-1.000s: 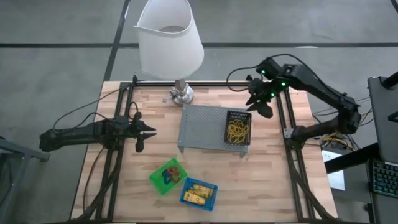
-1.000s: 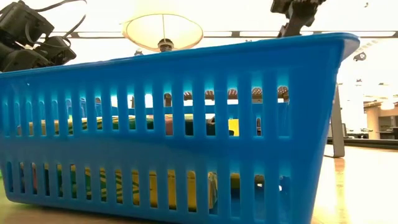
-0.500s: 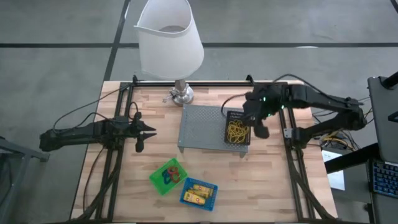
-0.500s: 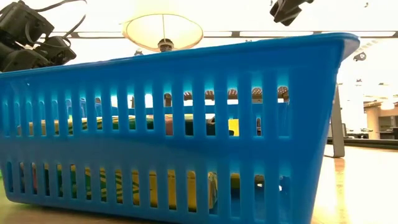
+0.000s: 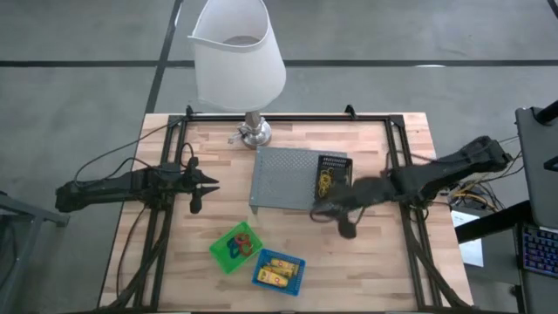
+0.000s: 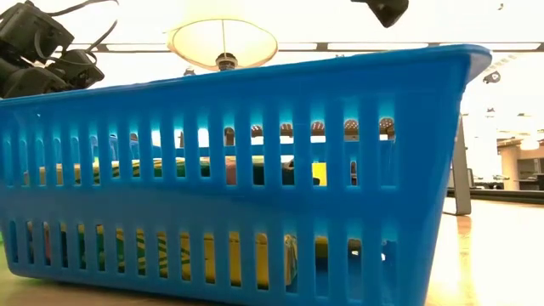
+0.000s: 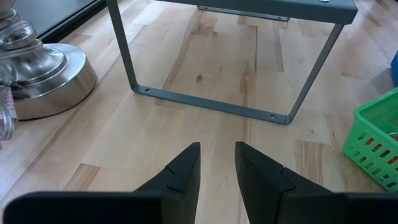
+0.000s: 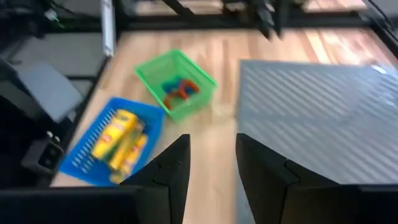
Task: Pick & Place Office Desk Supplies
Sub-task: Put the blue basket on the shelf
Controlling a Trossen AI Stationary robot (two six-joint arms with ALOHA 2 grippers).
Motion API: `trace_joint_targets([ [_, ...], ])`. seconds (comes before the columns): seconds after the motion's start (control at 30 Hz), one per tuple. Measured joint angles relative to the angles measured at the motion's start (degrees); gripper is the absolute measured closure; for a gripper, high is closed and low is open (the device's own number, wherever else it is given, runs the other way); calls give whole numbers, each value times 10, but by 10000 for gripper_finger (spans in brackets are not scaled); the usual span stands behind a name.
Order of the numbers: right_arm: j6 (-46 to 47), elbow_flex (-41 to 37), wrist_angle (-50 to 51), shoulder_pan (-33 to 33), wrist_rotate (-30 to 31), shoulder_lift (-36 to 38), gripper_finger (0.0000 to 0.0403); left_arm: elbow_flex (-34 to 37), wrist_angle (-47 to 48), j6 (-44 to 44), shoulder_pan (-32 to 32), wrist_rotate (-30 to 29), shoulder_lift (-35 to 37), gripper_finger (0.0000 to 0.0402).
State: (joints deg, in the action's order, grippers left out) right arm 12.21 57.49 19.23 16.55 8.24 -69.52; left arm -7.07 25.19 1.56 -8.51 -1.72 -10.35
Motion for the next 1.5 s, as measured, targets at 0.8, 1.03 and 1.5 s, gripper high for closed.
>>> trace_joint_targets([
  [0.8,126,334,207,146,165,-371,278,0,0,0,0,0,-6,295],
  [1.03,111,458,343,197,161,-471,278,0,0,0,0,0,-7,295],
  [1.5,-85,566,429,233,145,-564,278,0,0,0,0,0,-7,296],
])
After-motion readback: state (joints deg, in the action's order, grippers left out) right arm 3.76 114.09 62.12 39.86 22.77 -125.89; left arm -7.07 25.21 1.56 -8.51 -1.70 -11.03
